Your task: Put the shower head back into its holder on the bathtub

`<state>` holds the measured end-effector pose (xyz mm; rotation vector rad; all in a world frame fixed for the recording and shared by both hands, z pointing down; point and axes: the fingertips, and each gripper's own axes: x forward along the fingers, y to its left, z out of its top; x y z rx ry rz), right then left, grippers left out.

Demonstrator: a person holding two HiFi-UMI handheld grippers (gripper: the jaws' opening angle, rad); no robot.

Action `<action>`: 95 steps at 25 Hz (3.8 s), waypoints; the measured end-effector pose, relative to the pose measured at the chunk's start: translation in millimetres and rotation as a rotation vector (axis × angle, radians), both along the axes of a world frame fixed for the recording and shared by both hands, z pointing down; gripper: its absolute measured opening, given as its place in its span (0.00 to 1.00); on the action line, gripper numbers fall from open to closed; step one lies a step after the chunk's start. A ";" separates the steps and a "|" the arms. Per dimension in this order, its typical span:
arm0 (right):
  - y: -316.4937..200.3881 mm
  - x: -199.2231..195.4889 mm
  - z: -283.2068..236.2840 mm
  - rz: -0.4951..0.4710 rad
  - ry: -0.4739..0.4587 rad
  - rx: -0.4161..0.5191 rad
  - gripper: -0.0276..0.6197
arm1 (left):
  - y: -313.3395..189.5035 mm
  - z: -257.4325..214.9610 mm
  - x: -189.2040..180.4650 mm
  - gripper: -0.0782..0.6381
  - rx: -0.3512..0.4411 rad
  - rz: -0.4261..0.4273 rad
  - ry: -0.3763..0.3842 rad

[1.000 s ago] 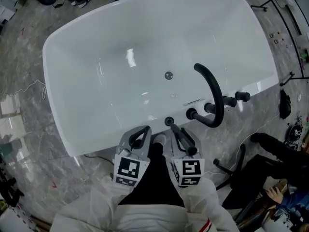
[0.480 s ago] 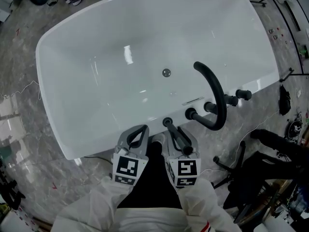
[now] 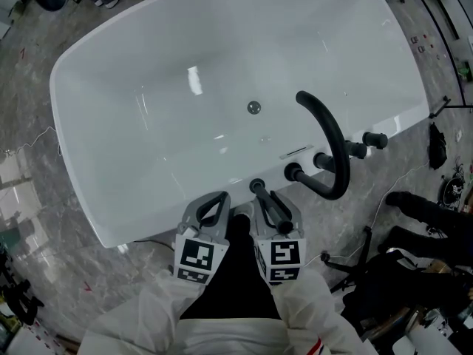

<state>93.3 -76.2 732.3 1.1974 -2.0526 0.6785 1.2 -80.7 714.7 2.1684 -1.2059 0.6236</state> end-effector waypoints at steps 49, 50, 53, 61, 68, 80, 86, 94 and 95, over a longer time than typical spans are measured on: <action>1.6 -10.1 31.5 0.147 -0.090 -0.075 0.41 | 7.6 23.3 -7.6 0.11 -0.062 -0.009 0.001; 4.3 -10.3 32.3 0.141 -0.089 -0.082 0.42 | 10.6 22.8 -8.7 0.11 -0.065 -0.008 -0.001; 10.7 -6.8 28.3 0.136 -0.069 -0.085 0.41 | 17.2 17.1 -12.3 0.11 -0.067 -0.003 -0.007; 17.7 7.4 -17.5 0.164 -0.075 -0.054 0.36 | 21.7 -27.1 -15.4 0.11 -0.019 0.033 -0.026; 34.0 5.7 -68.4 0.147 -0.073 -0.022 0.32 | 34.4 -70.4 -30.1 0.11 -0.011 0.039 -0.044; 15.6 16.0 -149.0 0.143 -0.094 0.074 0.22 | 9.1 -155.1 -6.0 0.11 0.091 0.097 -0.043; 11.3 27.4 -172.5 0.122 -0.095 0.116 0.14 | 2.3 -176.5 14.2 0.11 0.137 0.105 -0.045; 10.6 47.0 -194.7 0.092 -0.105 0.151 0.05 | 5.6 -199.2 31.7 0.11 0.162 0.072 -0.062; 10.2 48.0 -197.6 0.091 -0.108 0.154 0.05 | 6.4 -201.7 31.7 0.11 0.166 0.066 -0.062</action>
